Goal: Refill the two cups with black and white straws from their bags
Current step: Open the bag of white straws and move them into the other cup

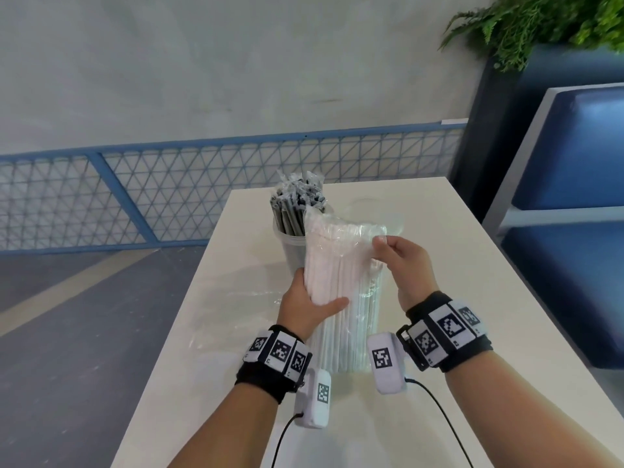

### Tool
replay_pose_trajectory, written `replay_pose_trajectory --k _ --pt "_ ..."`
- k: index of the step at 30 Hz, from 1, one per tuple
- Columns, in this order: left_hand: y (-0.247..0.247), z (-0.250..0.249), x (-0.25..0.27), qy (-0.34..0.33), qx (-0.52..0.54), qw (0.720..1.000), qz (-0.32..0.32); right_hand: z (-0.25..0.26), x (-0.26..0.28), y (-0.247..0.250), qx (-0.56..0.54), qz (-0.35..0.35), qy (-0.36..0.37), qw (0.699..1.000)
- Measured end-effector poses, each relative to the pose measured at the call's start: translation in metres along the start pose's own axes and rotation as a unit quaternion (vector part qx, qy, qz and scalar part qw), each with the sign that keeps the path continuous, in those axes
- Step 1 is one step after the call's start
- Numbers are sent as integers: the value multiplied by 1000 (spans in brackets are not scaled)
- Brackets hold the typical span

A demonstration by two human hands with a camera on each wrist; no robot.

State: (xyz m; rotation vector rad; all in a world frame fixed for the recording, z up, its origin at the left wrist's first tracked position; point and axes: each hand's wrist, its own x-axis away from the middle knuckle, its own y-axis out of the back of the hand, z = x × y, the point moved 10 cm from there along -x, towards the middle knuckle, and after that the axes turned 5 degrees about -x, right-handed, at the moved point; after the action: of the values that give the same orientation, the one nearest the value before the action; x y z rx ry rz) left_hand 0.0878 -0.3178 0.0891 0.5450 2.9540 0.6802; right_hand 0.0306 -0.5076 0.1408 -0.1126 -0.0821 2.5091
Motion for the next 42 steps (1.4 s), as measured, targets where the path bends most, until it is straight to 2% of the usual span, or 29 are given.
replay_pose_trajectory --k 3,6,10,13,17,18,20,22,25,28,32,35,37,40,42 --pt "5 4 0 -5 -3 1000 3 10 7 -10 -73 11 3 997" --pt "8 5 1 0 10 1000 -5 8 12 -18 -134 24 -31 990" --pt "13 -2 0 -4 24 1000 -19 9 12 -33 -95 82 -66 990" --pt "17 -9 -2 -15 22 999 -27 22 6 -43 -112 119 -77 984" --pt "25 -11 -7 -26 7 999 -40 44 -16 -44 -268 102 -108 952" --pt "27 -10 -8 -26 6 999 -43 52 -23 -45 -272 106 -97 952" --pt "31 -9 -10 -25 8 998 -49 69 -32 -51 -189 129 -49 972" --pt "35 -10 -13 -26 21 998 -54 84 -36 -56 -2 130 55 990" --pt "44 -14 -20 -39 29 997 -67 97 -27 -78 208 144 181 950" --pt "55 -12 -25 -46 9 996 -82 100 -21 -93 276 141 236 921" --pt "60 8 -29 -26 22 996 -79 95 -24 -109 367 165 220 889" --pt "53 29 -30 0 20 998 -65 75 -21 -123 452 240 192 837" --pt "49 38 -30 5 5 998 -56 66 -19 -132 448 286 196 824" --pt "48 43 -31 10 -1 999 -38 54 -19 -145 485 351 197 777" --pt "49 36 -34 3 -10 1000 -21 51 -19 -151 490 384 204 756"
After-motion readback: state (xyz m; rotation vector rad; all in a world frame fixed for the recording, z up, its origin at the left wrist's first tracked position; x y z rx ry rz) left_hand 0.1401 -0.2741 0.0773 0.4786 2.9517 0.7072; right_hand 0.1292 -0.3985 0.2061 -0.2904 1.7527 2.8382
